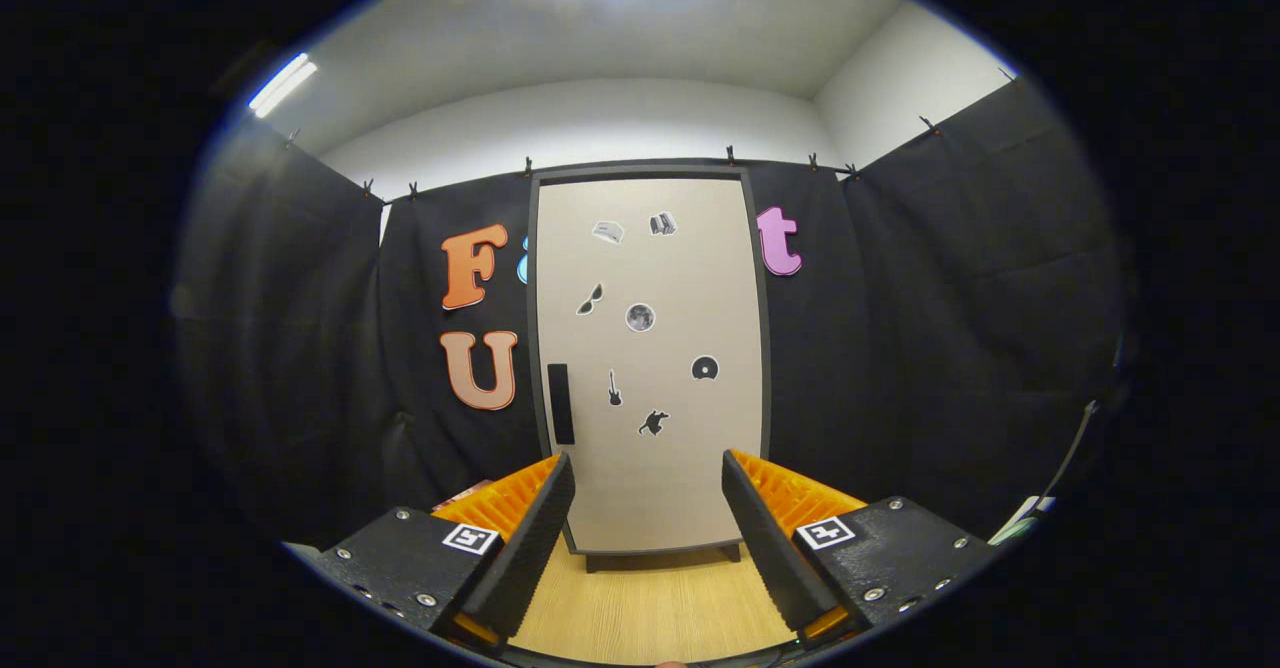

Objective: Open the shoe cabinet door, grab the shoes and put them into the shoe cabinet, then close the shoe cabinet door.

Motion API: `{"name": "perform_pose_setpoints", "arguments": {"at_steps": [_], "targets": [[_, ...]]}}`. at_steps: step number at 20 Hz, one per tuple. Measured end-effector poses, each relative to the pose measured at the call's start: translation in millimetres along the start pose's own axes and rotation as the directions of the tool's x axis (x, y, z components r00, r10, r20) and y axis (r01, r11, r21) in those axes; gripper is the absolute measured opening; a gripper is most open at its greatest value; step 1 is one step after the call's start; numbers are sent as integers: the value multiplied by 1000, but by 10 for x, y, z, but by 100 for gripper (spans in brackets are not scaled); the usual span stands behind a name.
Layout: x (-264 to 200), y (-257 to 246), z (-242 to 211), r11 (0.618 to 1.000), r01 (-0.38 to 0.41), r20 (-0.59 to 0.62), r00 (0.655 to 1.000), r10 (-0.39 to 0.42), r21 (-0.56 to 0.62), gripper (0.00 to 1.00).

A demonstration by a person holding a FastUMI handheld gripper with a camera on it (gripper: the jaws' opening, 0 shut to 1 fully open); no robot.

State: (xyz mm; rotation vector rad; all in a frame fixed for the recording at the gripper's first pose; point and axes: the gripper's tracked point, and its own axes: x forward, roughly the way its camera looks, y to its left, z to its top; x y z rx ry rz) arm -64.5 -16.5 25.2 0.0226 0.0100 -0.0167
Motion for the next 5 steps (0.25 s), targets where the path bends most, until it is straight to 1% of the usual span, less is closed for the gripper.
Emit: {"name": "perform_pose_setpoints", "arguments": {"at_steps": [5], "targets": [[15, 4, -22, 1000, 1, -2, 1000, -1, -6, 93]]}}
